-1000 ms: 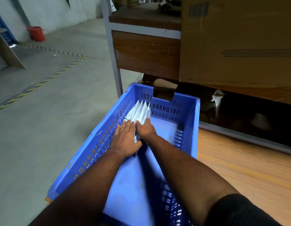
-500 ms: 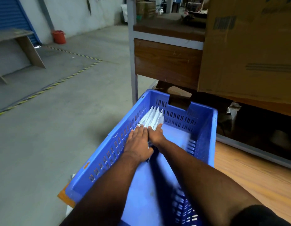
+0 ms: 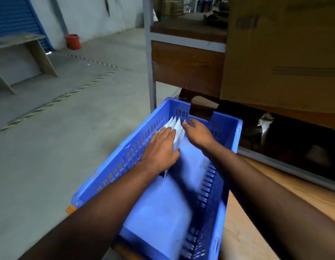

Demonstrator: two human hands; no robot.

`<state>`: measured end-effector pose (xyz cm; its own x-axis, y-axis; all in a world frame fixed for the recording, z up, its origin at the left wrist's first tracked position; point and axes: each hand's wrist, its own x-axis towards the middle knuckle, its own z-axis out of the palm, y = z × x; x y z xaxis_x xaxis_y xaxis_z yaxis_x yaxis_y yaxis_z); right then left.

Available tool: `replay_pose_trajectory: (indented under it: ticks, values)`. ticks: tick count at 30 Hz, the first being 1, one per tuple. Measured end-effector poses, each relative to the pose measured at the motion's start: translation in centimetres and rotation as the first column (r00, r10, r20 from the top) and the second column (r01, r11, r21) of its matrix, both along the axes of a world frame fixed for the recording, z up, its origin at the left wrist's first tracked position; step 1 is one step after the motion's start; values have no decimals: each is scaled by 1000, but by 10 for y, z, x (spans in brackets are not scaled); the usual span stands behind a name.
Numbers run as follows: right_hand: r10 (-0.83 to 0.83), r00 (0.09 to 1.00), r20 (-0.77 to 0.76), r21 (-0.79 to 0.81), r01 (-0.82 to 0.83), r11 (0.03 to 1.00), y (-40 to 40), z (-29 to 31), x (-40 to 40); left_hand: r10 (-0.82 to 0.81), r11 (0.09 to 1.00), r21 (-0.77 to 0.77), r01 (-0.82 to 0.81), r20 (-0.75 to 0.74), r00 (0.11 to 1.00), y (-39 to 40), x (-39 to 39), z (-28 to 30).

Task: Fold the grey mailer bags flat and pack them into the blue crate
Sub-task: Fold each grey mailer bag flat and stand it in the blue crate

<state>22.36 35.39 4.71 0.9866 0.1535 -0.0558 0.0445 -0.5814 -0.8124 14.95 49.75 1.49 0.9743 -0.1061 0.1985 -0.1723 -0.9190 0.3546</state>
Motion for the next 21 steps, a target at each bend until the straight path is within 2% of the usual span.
replay_pose_trajectory:
  ticks: [3, 5, 7, 12, 16, 19, 21]
  values:
    - [-39, 967, 251, 197, -12, 980, -57, 27, -43, -38, 969, -231, 88, 211, 977, -44, -14, 30]
    - [-105, 930, 353, 327, -17, 945, -104, 38, -85, -103, 941, -283, 186, 286, 953, -86, -30, 47]
    - [-187, 907, 378, 379, 33, 925, -155, 40, -129, -216, 908, -283, 309, 315, 924, -133, -48, 57]
    - [-426, 852, 305, 360, 311, 879, -280, 16, -223, -478, 829, -213, 518, 212, 852, -252, -80, 46]
    - [-575, 778, 255, 305, 499, 811, -355, -13, -287, -647, 746, -116, 655, 104, 755, -344, -107, 16]
    - [-696, 688, 203, 239, 654, 717, -401, -48, -337, -744, 660, -106, 743, 44, 667, -410, -141, -12]
    - [-782, 587, 209, 124, 777, 617, -431, -71, -370, -783, 617, -123, 777, -3, 621, -448, -167, -32]
